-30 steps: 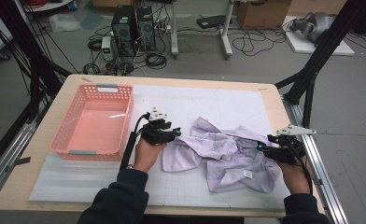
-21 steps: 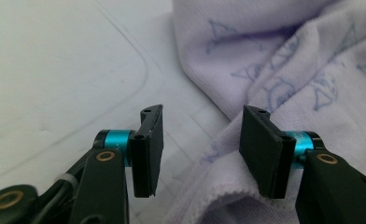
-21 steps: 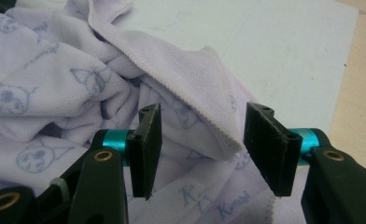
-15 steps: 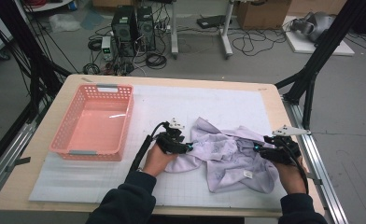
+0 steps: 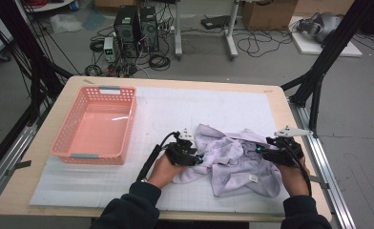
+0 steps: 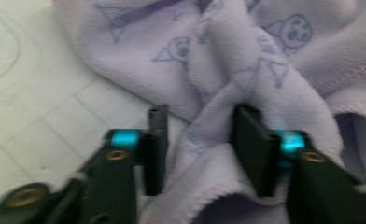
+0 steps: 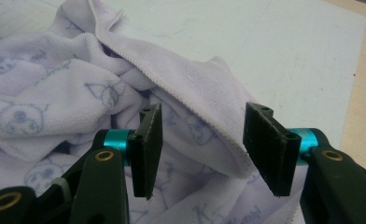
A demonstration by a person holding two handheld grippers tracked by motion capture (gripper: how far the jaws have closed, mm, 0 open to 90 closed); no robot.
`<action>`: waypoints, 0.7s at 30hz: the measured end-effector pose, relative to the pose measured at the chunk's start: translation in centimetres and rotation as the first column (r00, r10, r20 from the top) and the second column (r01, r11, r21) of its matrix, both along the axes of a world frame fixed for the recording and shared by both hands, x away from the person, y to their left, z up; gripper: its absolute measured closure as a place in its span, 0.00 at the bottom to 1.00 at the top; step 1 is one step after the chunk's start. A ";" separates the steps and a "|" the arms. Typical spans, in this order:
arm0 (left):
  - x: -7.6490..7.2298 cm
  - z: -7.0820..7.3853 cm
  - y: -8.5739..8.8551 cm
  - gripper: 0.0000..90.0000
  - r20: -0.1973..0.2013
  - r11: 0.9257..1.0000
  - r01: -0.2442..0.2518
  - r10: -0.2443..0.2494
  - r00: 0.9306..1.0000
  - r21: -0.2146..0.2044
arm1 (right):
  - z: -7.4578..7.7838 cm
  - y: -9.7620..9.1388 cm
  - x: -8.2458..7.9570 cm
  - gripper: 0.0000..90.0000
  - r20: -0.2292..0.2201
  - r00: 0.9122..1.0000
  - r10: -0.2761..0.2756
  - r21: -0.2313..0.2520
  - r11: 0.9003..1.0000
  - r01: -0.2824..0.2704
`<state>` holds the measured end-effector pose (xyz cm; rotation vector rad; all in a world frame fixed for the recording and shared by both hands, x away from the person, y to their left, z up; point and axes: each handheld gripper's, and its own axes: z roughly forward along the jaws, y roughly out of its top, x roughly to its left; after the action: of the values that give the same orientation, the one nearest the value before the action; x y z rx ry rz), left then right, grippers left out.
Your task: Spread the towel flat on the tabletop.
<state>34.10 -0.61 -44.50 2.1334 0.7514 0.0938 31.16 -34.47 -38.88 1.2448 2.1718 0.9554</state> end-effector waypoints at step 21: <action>0.0 4.7 7.8 0.91 0.231 0.954 -0.296 0.297 0.926 -0.040 | -0.4 1.8 1.0 0.52 -0.010 0.999 0.048 0.003 0.999 -0.048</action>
<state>34.09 7.16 -39.77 1.9456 0.9246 0.4981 32.12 -32.69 -39.28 1.2063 2.2179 0.9730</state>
